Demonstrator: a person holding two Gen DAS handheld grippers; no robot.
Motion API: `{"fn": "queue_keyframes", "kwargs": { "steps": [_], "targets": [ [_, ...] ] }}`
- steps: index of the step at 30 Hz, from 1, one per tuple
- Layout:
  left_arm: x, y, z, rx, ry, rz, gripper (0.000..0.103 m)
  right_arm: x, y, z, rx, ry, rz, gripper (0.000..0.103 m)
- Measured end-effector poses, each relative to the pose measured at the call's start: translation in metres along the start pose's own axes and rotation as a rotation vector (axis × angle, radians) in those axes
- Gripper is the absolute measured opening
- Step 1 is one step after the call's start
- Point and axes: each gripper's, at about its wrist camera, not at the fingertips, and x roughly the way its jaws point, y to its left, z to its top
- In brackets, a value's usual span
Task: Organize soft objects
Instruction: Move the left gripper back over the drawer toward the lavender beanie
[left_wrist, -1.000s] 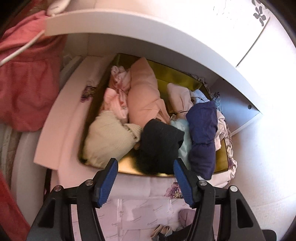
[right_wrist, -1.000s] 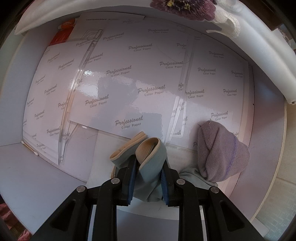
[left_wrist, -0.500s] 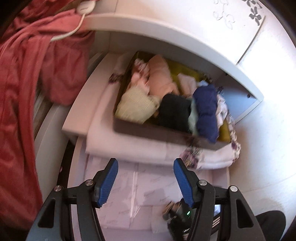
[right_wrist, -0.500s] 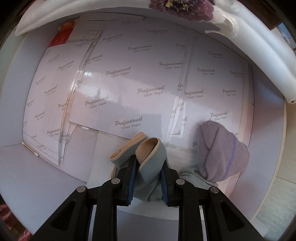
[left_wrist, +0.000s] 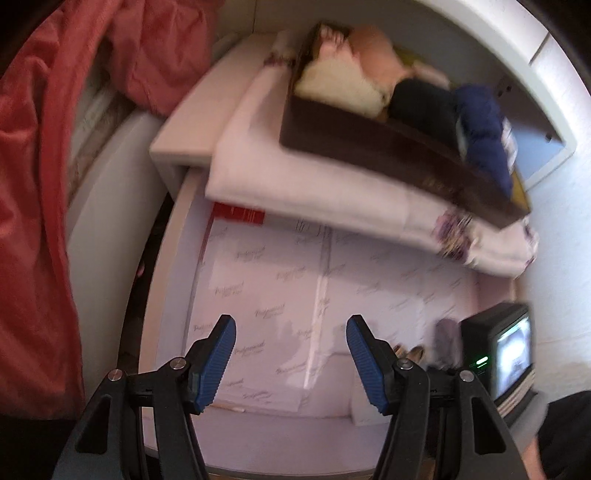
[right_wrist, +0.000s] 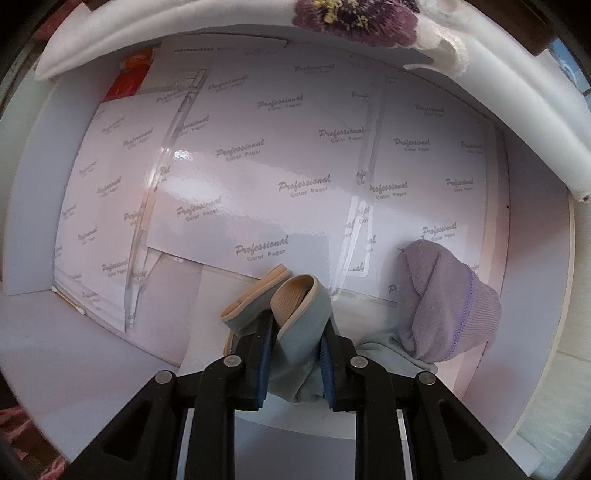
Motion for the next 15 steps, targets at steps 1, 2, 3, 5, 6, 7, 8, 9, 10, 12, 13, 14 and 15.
{"fn": "queue_keyframes", "kwargs": {
  "steps": [1, 2, 3, 5, 6, 7, 8, 9, 10, 12, 13, 14, 15],
  "targets": [
    [0.006, 0.001, -0.003, 0.004, 0.017, 0.013, 0.063, -0.001, -0.002, 0.000, 0.003, -0.003, 0.006, 0.022],
    [0.010, 0.001, -0.004, 0.005, 0.027, 0.017, 0.063, -0.002, -0.004, 0.000, 0.007, -0.005, 0.013, 0.022],
    [0.015, 0.002, -0.006, 0.005, 0.048, 0.020, 0.063, -0.004, -0.006, 0.000, 0.013, -0.010, 0.021, 0.022],
    [0.023, 0.003, -0.008, 0.001, 0.074, 0.019, 0.063, -0.008, -0.010, 0.000, 0.024, -0.016, 0.032, 0.021],
    [0.024, 0.003, -0.009, 0.000, 0.076, 0.017, 0.063, -0.011, -0.013, 0.001, 0.034, -0.020, 0.044, 0.021],
    [0.025, 0.002, -0.009, 0.005, 0.079, 0.016, 0.063, -0.015, -0.016, 0.002, 0.046, -0.024, 0.056, 0.021],
    [0.027, 0.001, -0.010, 0.014, 0.083, 0.019, 0.063, -0.019, -0.020, 0.002, 0.064, -0.028, 0.071, 0.020],
    [0.028, 0.000, -0.011, 0.021, 0.086, 0.023, 0.063, -0.022, -0.024, 0.003, 0.080, -0.032, 0.085, 0.020],
    [0.030, -0.002, -0.010, 0.027, 0.091, 0.027, 0.063, -0.027, -0.030, 0.003, 0.103, -0.039, 0.109, 0.019],
    [0.034, -0.006, -0.011, 0.036, 0.109, 0.029, 0.063, -0.037, -0.039, 0.006, 0.138, -0.054, 0.141, 0.018],
    [0.037, -0.006, -0.010, 0.038, 0.117, 0.030, 0.063, -0.040, -0.044, 0.007, 0.153, -0.055, 0.152, 0.018],
    [0.039, -0.007, -0.011, 0.043, 0.126, 0.034, 0.063, -0.043, -0.048, 0.007, 0.168, -0.054, 0.163, 0.018],
    [0.040, -0.007, -0.012, 0.045, 0.132, 0.035, 0.063, -0.045, -0.052, 0.007, 0.181, -0.054, 0.172, 0.017]
  ]
}}
